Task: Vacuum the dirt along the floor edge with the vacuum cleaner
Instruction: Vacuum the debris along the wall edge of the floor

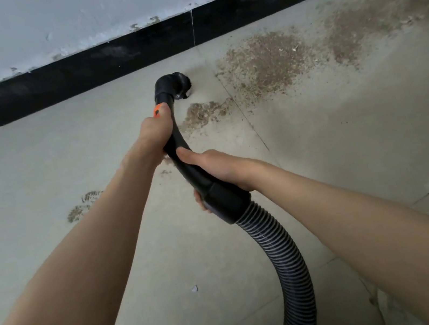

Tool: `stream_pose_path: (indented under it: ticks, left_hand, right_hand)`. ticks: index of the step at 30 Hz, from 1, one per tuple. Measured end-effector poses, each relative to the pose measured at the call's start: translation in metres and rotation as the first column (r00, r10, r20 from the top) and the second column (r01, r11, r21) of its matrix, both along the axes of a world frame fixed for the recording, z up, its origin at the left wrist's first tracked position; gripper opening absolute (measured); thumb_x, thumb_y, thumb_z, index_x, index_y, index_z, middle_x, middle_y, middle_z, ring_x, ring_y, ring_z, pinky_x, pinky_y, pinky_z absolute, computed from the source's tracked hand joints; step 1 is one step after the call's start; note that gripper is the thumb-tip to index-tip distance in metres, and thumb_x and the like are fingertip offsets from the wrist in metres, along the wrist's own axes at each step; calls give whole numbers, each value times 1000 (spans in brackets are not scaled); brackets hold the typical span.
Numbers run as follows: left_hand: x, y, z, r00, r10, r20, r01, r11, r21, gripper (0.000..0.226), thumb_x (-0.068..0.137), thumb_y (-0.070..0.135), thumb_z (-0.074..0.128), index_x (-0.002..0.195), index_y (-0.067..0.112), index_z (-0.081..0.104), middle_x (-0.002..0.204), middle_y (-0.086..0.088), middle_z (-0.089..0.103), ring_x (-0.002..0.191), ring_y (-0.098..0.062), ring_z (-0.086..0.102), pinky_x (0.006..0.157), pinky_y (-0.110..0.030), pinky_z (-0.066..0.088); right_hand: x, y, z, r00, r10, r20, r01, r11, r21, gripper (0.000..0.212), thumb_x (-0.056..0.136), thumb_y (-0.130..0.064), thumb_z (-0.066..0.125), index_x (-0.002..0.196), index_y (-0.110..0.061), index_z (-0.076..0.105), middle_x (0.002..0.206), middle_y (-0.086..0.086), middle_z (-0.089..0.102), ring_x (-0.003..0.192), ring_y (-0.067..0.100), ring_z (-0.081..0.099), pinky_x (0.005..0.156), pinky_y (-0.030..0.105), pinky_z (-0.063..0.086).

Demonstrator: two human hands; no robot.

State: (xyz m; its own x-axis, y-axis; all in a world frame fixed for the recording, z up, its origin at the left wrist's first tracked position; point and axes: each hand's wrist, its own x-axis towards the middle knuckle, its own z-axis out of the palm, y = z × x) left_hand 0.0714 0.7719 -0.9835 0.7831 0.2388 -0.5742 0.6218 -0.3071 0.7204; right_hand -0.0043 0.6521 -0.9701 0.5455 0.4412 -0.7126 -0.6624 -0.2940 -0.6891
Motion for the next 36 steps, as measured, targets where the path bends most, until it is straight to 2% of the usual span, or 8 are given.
stream_pose_path:
  ticks: [4, 7, 15, 21, 25, 29, 33, 36]
  left_hand:
    - [-12, 31, 3, 999, 44, -16, -44, 999, 22, 41, 98, 41, 33, 113, 5, 45, 89, -7, 53, 83, -24, 55, 60, -29, 43]
    - [-26, 39, 0, 999, 38, -36, -37, 999, 24, 40, 97, 41, 32, 110, 5, 46, 84, -6, 52, 77, -22, 54, 60, -29, 44]
    - [-41, 25, -3, 997, 15, -81, -16, 1000, -18, 42, 97, 39, 29, 110, 4, 47, 86, -8, 53, 80, -26, 55, 58, -29, 44]
    - [-56, 28, 0, 994, 45, -104, -64, 980, -187, 38, 100, 38, 30, 104, 4, 46, 82, -7, 50, 72, -21, 51, 59, -29, 43]
    - [-56, 22, -1, 994, 45, -102, -66, 976, -209, 38, 99, 39, 31, 105, 5, 46, 82, -6, 50, 71, -20, 51, 57, -28, 44]
    - [-51, 4, 3, 995, 10, -98, -23, 991, -131, 39, 99, 40, 30, 105, 5, 46, 83, -7, 50, 78, -24, 53, 62, -29, 45]
    - [-42, -13, 5, 995, -20, -102, 8, 994, -113, 40, 99, 42, 31, 107, 5, 44, 90, -9, 53, 80, -25, 55, 61, -29, 46]
    - [-40, -26, 6, 994, -39, -103, 28, 994, -110, 39, 99, 41, 31, 106, 5, 44, 84, -7, 51, 71, -20, 53, 55, -27, 45]
  right_hand:
    - [-10, 26, -1, 999, 50, -11, -50, 998, 47, 54, 97, -59, 43, 91, -6, 46, 59, 15, 64, 46, 27, 61, 48, 31, 52]
    - [-22, 28, 0, 996, 79, -34, -78, 997, 30, 59, 95, -62, 44, 90, -3, 49, 61, 15, 65, 48, 28, 62, 52, 33, 53]
    - [-43, 17, 23, 985, 131, 113, -96, 957, -274, 58, 97, -59, 43, 82, -4, 57, 66, 12, 71, 58, 28, 67, 69, 36, 57]
    - [-51, 28, 49, 978, 208, 11, -188, 903, -386, 56, 99, -57, 35, 88, -5, 53, 68, 12, 70, 54, 24, 64, 64, 31, 55]
    - [-52, 22, 47, 971, 232, 54, -191, 892, -411, 58, 100, -58, 32, 84, -5, 52, 69, 13, 66, 62, 28, 62, 81, 40, 56]
    - [-53, 4, 43, 980, 186, 70, -148, 917, -369, 58, 100, -57, 33, 85, -4, 51, 67, 13, 68, 55, 27, 62, 78, 40, 56]
    - [-49, -13, 41, 992, 107, 68, -83, 952, -294, 56, 101, -54, 36, 87, -2, 49, 60, 13, 65, 43, 21, 62, 52, 26, 53]
    - [-51, -25, 40, 996, 63, 70, -42, 964, -262, 54, 100, -55, 37, 88, -3, 48, 68, 15, 66, 41, 18, 61, 48, 24, 51]
